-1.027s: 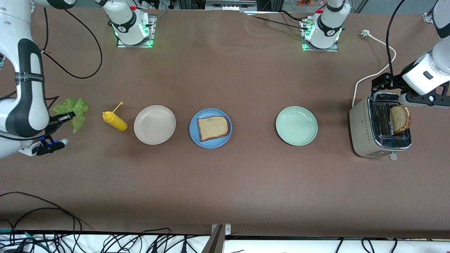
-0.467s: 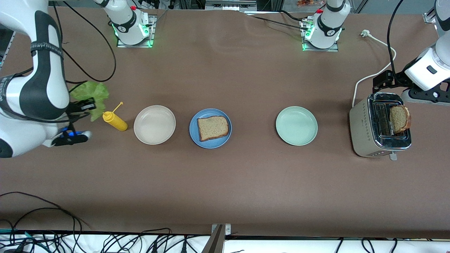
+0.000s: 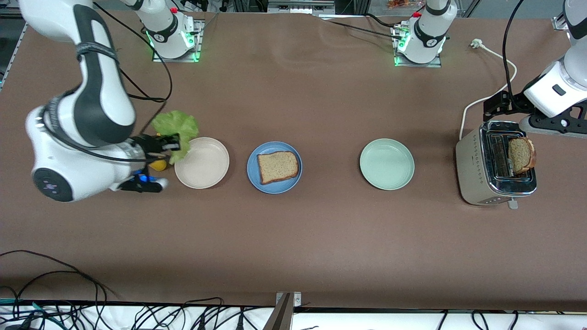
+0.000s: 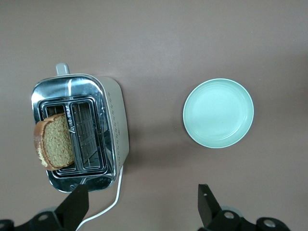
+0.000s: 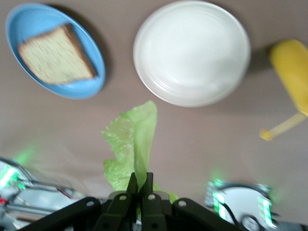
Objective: Make sandwich in blue plate with both arms
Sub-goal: 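Carry the lettuce over the bread on the blue plate, right gripper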
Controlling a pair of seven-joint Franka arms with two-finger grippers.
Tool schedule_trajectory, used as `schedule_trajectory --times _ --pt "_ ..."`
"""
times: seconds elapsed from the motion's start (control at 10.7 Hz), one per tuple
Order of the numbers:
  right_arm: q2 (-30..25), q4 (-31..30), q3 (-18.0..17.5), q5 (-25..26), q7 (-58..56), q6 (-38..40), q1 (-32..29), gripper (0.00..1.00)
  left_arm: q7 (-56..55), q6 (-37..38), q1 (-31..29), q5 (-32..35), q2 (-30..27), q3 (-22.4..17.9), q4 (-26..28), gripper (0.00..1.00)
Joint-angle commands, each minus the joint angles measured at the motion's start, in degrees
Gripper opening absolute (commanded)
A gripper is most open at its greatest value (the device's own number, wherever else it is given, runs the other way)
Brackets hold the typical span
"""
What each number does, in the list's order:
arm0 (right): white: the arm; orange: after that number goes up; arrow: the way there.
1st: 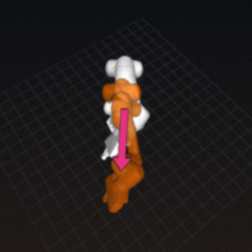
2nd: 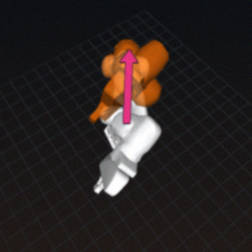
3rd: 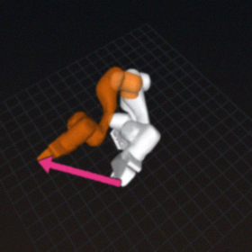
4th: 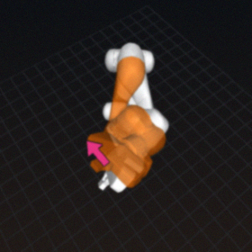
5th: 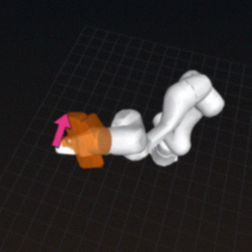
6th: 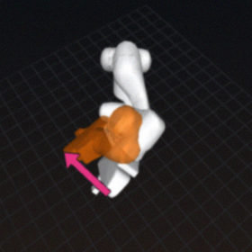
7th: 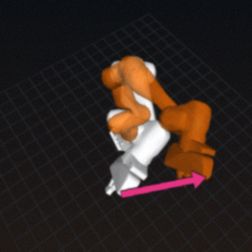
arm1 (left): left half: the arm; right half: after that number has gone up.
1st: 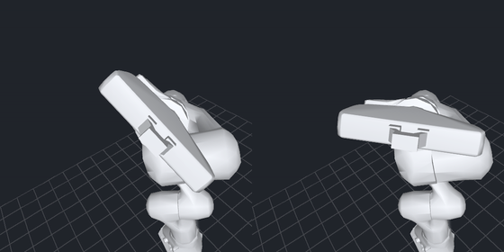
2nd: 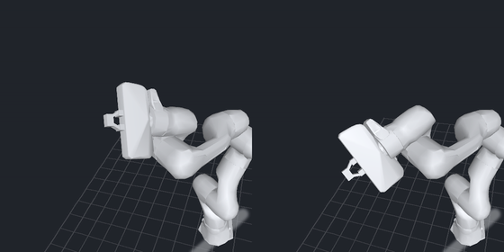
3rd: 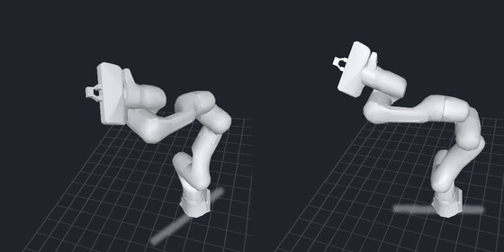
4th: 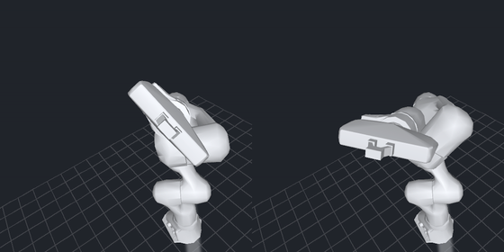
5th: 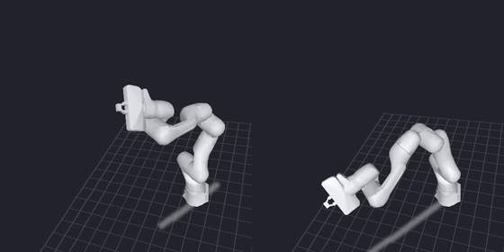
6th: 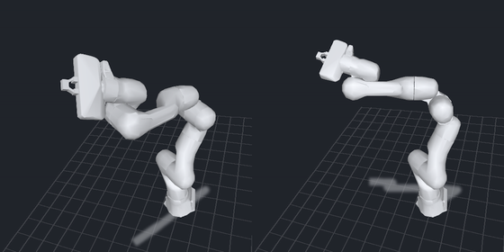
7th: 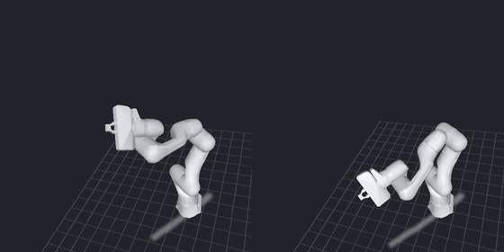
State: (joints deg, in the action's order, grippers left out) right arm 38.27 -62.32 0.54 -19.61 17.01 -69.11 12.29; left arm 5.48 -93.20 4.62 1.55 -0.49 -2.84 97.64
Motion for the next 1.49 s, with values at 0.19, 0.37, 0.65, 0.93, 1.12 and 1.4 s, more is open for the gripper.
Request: schedule_trajectory --times 0.19,0.37,0.65,0.93,1.12,1.4 --pt "8.11 -3.07 -0.1 -10.95 16.52 -22.86 10.35 0.0 0.15 0.74 -0.4 -1.54 -1.09 -0.07 -0.43 1.0" --pt "10.85 -3.42 -0.18 -13.95 19.62 -30.17 13.88 0.0 0.15 0.74 -0.84 -5.14 -1.18 -0.06 -0.43 1.0" --pt "14.54 -3.94 -0.18 -14.23 19.64 -35.38 17.5 0.0 0.06 0.74 -0.75 -4.45 -1.18 0.37 -0.43 1.0" --pt "14.46 -5.0 -0.1 -13.62 19.2 -35.39 17.42 0.0 0.06 0.74 -0.66 -2.07 -1.18 0.55 -0.43 1.0" --pt "14.29 -4.91 0.08 -12.83 19.11 -35.22 16.98 0.0 0.06 0.74 -0.66 -2.07 -1.09 0.38 -0.43 1.0" --pt "14.37 -4.74 0.26 -12.13 18.58 -35.83 16.8 0.64 0.06 0.65 -0.13 -0.05 -1.09 0.37 -0.43 1.0"
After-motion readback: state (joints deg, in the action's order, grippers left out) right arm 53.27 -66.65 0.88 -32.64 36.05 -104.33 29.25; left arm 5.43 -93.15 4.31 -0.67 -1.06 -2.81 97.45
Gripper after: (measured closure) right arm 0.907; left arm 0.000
